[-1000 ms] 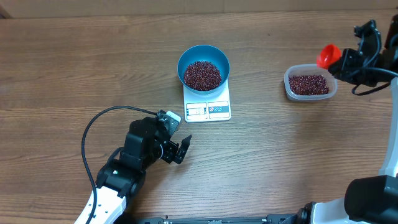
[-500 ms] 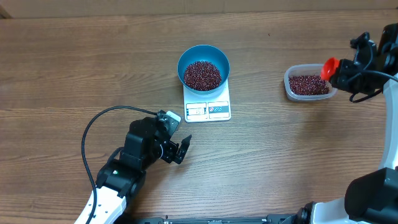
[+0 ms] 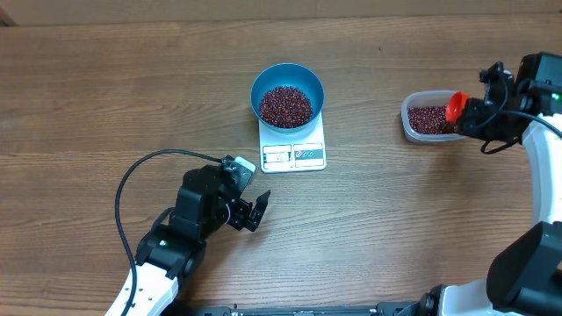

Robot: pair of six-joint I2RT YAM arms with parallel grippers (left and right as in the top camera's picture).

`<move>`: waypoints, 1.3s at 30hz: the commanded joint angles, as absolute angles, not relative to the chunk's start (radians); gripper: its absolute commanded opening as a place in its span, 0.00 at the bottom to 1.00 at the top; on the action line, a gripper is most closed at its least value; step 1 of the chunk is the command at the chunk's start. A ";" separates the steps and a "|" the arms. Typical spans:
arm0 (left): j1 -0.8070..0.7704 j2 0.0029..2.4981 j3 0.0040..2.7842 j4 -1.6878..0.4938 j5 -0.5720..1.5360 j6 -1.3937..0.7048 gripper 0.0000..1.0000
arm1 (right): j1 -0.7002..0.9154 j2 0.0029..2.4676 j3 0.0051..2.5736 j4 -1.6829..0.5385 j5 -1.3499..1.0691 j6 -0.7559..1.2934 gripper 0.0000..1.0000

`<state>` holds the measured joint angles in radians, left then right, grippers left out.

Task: Scoop item into bowl and weigh 150g on scale
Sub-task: 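Dig the scoop into the beans with right gripper to refill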

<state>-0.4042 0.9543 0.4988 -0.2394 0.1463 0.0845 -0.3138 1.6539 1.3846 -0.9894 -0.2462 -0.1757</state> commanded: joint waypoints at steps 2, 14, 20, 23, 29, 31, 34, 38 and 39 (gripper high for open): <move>-0.406 0.956 0.492 -0.235 0.154 0.082 0.99 | -0.313 1.643 1.340 -0.942 -0.247 -0.244 0.04; -0.406 0.956 0.492 -0.235 0.154 0.082 1.00 | -0.313 1.739 1.312 -0.884 -0.247 -0.376 0.04; -0.406 0.956 0.492 -0.235 0.154 0.082 0.99 | -0.308 1.795 1.312 -0.885 -0.247 -0.376 0.04; -0.406 0.956 0.492 -0.235 0.154 0.082 1.00 | -0.297 1.802 1.312 -0.887 -0.247 -0.376 0.04; -0.406 0.956 0.492 -0.235 0.154 0.082 0.99 | -0.262 1.802 1.308 -0.889 -0.242 -0.378 0.04; -0.406 0.956 0.492 -0.235 0.154 0.082 1.00 | -0.250 1.802 1.303 -0.891 -0.236 -0.393 0.04; -0.406 0.956 0.492 -0.235 0.154 0.082 1.00 | -0.235 1.803 1.293 -0.891 -0.224 -0.398 0.04; -0.406 0.956 0.492 -0.235 0.154 0.082 1.00 | -0.221 1.804 1.280 -0.891 -0.224 -0.398 0.04; -0.406 0.955 0.492 -0.235 0.154 0.082 1.00 | -0.218 1.804 1.279 -0.891 -0.224 -0.398 0.04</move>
<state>-0.4042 0.9543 0.4988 -0.2394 0.1463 0.0845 -0.2283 1.8023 1.3140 -0.8890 -0.2440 -0.3870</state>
